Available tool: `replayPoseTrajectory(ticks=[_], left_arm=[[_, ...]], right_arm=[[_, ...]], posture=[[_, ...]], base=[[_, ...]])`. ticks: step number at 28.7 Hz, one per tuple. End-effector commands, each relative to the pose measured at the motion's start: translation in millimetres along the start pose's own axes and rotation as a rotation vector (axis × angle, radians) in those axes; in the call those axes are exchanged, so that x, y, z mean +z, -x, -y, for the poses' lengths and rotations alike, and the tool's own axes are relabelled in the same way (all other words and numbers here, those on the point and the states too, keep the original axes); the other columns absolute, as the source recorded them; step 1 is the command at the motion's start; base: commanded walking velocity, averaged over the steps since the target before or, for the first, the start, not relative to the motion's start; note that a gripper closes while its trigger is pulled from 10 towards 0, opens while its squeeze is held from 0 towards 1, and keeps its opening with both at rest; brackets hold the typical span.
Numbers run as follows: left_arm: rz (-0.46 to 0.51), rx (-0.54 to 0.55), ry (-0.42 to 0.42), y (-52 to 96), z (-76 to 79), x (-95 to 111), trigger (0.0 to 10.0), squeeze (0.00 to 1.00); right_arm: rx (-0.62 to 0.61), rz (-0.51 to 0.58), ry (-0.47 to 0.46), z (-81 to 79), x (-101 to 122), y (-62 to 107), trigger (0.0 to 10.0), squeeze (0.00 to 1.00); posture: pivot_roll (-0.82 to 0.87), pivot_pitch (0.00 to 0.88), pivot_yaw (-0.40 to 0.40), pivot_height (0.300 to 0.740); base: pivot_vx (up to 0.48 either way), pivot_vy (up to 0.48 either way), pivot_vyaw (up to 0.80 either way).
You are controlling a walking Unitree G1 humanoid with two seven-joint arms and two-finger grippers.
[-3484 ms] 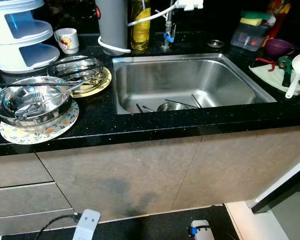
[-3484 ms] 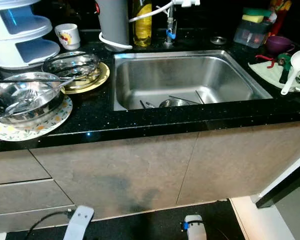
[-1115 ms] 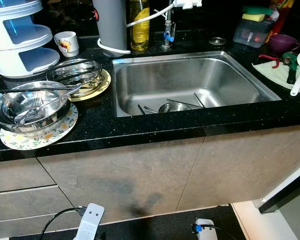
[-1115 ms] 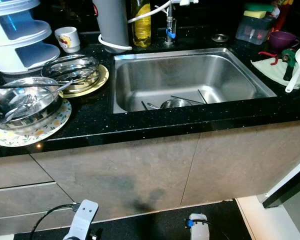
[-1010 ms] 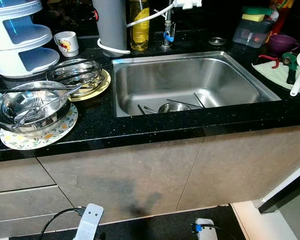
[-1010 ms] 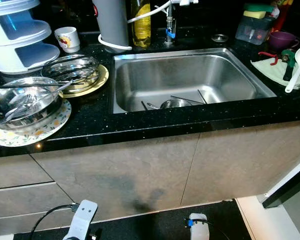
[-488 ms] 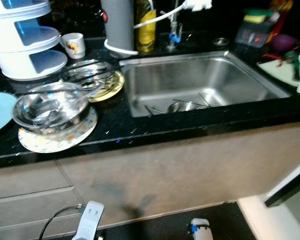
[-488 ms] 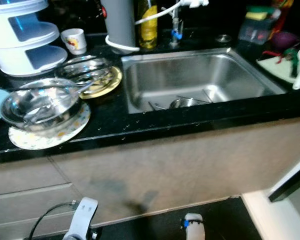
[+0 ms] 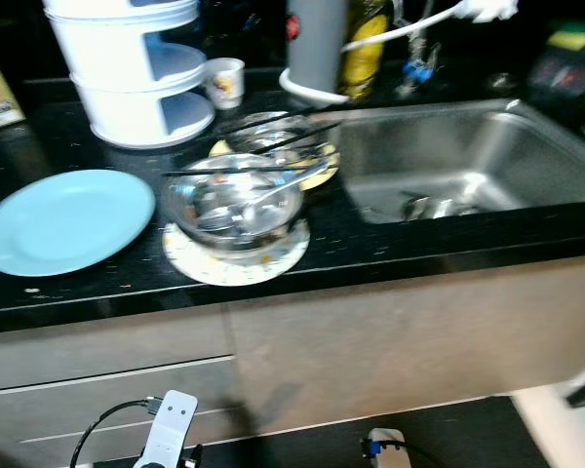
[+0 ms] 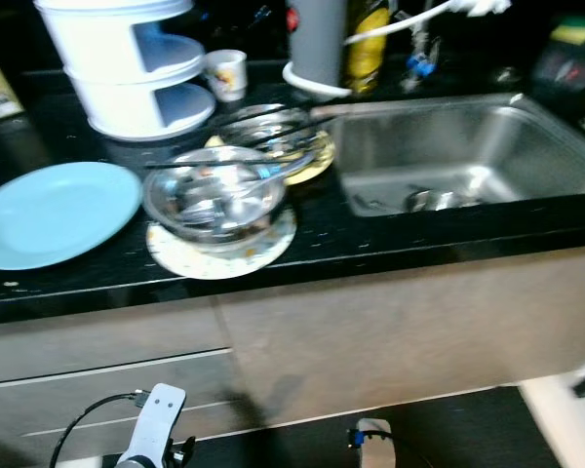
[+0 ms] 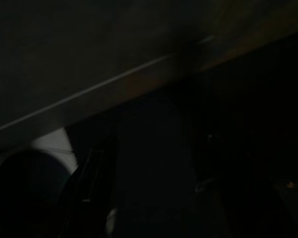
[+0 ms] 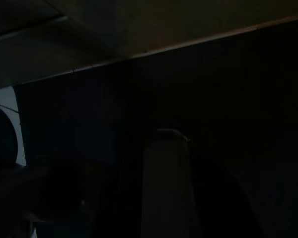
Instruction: Kitchen organization
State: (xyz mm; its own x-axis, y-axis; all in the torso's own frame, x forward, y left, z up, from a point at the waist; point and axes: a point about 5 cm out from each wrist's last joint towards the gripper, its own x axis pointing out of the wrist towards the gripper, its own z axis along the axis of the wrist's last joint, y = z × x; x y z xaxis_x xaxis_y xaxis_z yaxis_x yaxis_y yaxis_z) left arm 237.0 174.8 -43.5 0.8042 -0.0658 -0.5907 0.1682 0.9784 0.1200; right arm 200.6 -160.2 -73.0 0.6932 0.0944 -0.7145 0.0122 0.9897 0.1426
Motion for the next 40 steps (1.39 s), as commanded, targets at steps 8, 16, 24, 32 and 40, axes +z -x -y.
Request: replayPoseTrajectory(ticks=[8, 16, 24, 32, 40], left_arm=[[-0.035, -0.01, -0.036, 2.5, -3.9, -8.0, 10.0, 0.0], [-0.064, -0.017, -0.064, 2.4, -6.2, -10.3, 10.0, 0.0], [-0.058, 0.008, -0.046, 1.9, -7.9, -9.5, 10.0, 0.0], [-0.069, -0.001, -0.068, 0.1, -9.1, -6.3, 10.0, 0.0], [-0.074, 0.001, -0.073, -0.1, -9.3, -6.4, 10.0, 0.0]], right_arm=[[-0.005, -0.021, -0.013, -0.1, -6.2, 1.2, 10.0, 0.0], [-0.004, -0.022, -0.012, -0.2, -6.4, 1.2, 10.0, 0.0], [-0.005, -0.021, -0.009, 0.5, -5.8, 1.1, 10.0, 0.0], [-0.003, -0.02, -0.006, 0.8, -4.5, 0.7, 10.0, 0.0], [-0.009, -0.017, -0.01, 2.1, -3.9, 0.8, 10.0, 0.0]], posture=[[-0.05, 0.185, 0.004, 0.74], [-0.05, 0.179, 0.005, 0.74], [-0.04, 0.172, 0.002, 0.74], [-0.04, 0.164, 0.003, 0.74], [-0.04, 0.168, 0.006, 0.74]], base=[[0.0, 0.386, 0.0], [0.0, -0.295, 0.0], [0.0, -0.118, 0.0], [0.0, -0.12, 0.0], [0.0, -0.48, 0.0]])
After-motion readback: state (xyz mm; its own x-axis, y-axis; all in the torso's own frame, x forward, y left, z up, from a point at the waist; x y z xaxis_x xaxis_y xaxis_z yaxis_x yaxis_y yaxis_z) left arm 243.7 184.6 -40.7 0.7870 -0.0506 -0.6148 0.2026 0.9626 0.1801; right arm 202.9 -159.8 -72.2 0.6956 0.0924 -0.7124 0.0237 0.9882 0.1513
